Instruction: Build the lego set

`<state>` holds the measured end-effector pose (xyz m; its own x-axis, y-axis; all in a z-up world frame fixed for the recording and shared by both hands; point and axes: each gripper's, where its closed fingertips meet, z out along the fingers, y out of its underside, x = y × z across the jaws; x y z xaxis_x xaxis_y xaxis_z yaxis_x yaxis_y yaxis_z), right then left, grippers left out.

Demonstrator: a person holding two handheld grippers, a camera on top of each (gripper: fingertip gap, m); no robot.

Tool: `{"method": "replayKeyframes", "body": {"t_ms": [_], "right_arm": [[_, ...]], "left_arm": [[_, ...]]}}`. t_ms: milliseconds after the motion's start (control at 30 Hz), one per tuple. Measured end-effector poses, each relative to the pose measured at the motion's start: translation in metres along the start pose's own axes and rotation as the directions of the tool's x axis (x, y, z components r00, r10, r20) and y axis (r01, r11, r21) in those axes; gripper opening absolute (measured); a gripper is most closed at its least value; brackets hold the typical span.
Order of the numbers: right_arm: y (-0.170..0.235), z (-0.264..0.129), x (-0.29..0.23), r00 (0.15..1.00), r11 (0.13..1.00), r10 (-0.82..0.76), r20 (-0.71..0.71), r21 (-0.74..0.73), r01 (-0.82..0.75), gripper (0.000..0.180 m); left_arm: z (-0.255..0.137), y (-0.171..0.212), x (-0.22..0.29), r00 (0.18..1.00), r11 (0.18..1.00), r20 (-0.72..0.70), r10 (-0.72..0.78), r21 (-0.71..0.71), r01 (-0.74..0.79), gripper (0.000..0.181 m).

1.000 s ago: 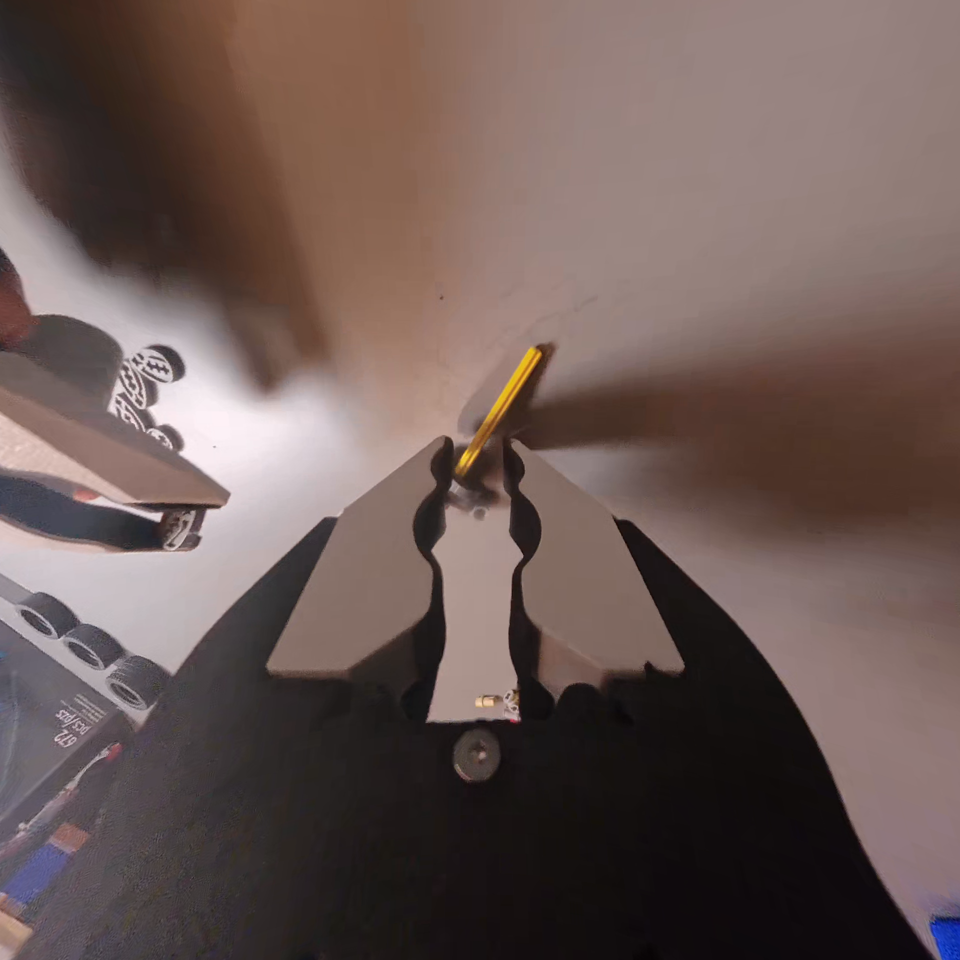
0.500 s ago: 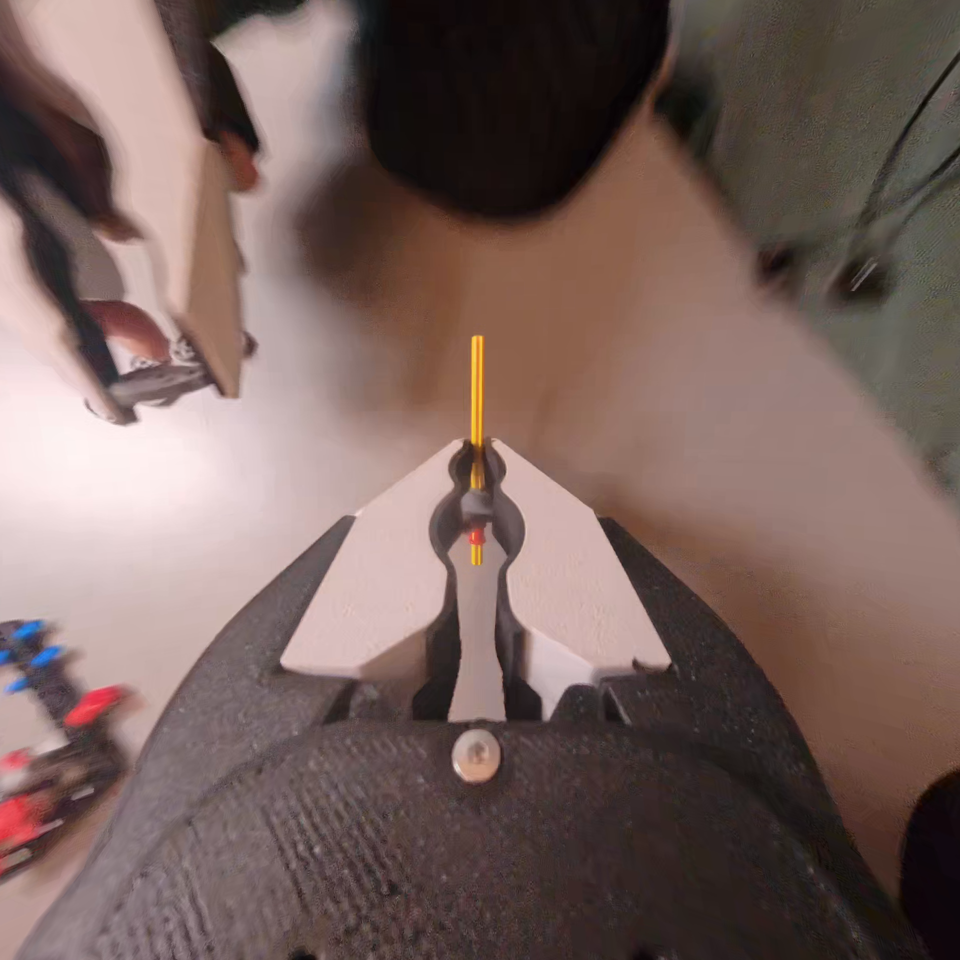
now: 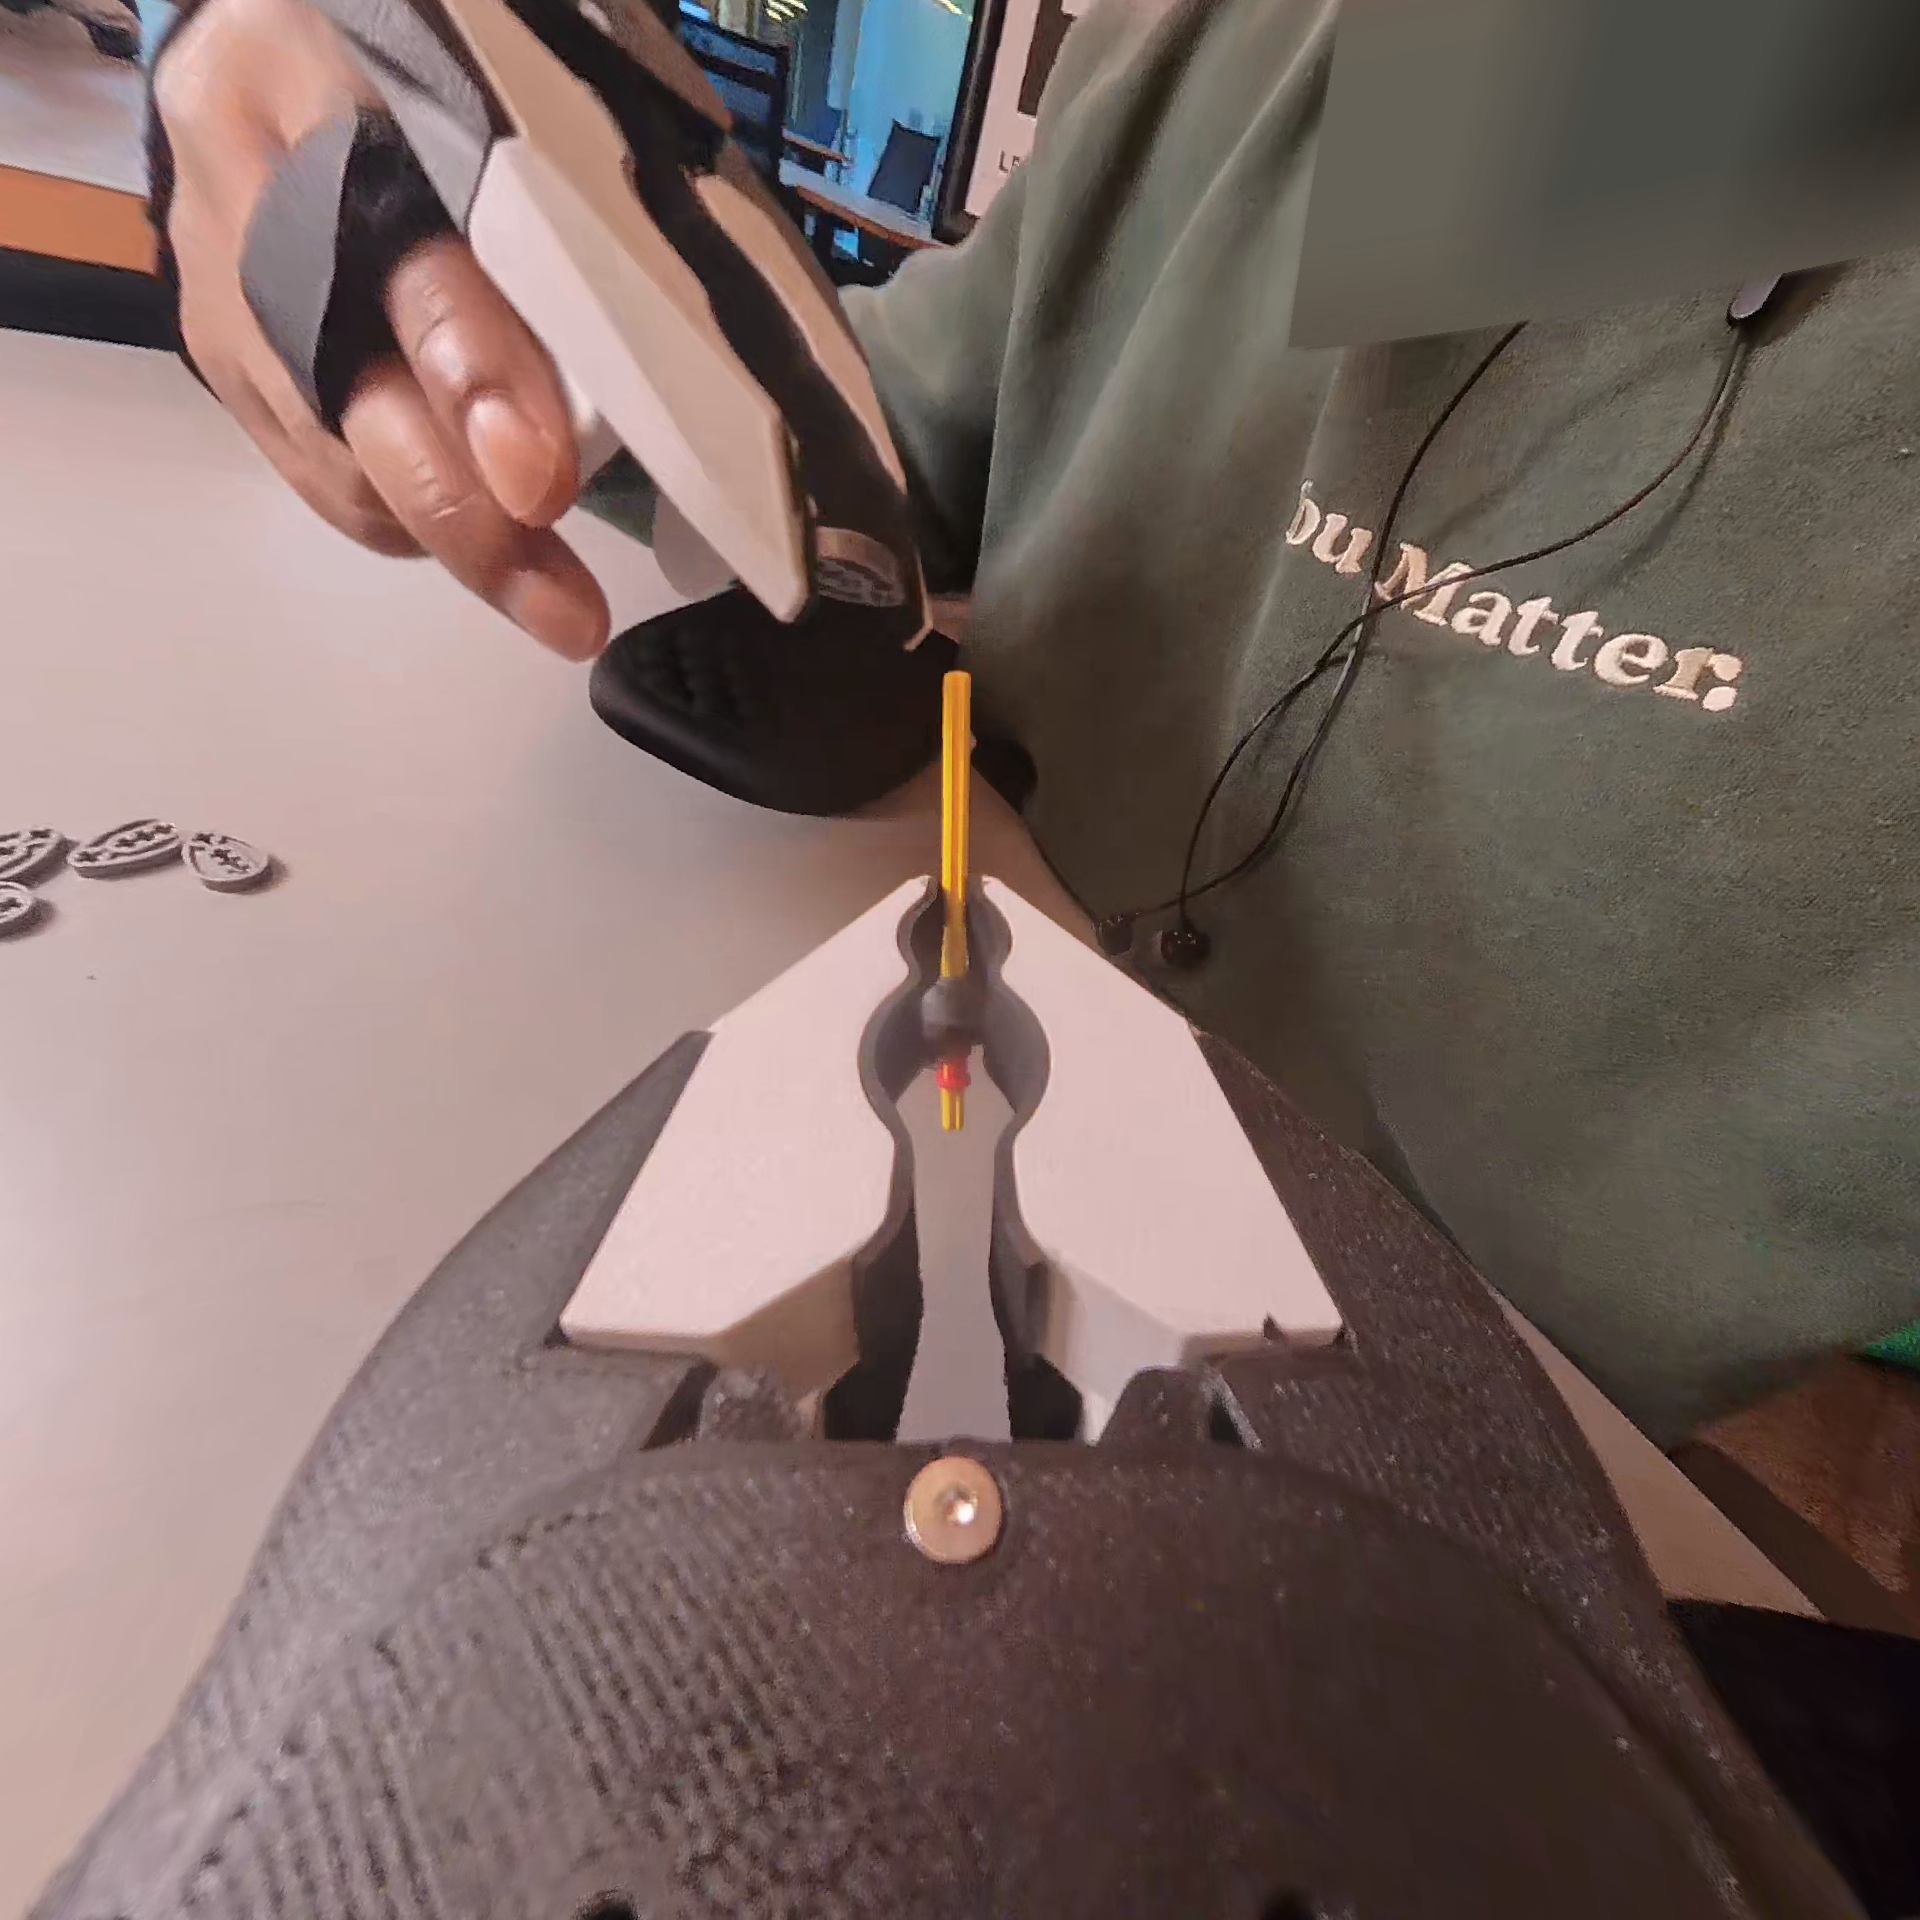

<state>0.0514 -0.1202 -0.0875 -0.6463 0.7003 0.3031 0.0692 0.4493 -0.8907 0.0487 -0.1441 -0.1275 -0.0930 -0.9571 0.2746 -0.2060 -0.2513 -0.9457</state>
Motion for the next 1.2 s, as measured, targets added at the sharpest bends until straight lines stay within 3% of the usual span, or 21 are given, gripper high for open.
{"method": "replayKeyframes", "body": {"t_ms": [133,433,733,1200], "right_arm": [[0.003,0.012,-0.004,0.996,0.992,-0.044,0.081,-0.117,0.054,0.022],[-0.001,0.029,-0.016,0.971,0.982,-0.067,0.231,-0.158,0.105,0.022],[-0.007,0.033,-0.023,0.964,0.982,-0.072,0.256,-0.153,0.114,0.022],[-0.007,0.038,-0.029,0.964,0.990,-0.048,0.260,-0.118,0.081,0.022]], "left_arm": [[-0.005,0.001,-0.002,1.000,1.000,-0.023,-0.014,-0.014,0.013,0.002],[-0.007,0.007,0.008,0.992,0.998,-0.117,-0.040,-0.043,0.035,0.002],[-0.007,0.006,0.021,0.968,0.997,-0.237,-0.082,-0.036,0.075,0.002],[-0.005,0.012,0.025,0.961,0.996,-0.262,-0.085,-0.046,0.075,0.002]]}}
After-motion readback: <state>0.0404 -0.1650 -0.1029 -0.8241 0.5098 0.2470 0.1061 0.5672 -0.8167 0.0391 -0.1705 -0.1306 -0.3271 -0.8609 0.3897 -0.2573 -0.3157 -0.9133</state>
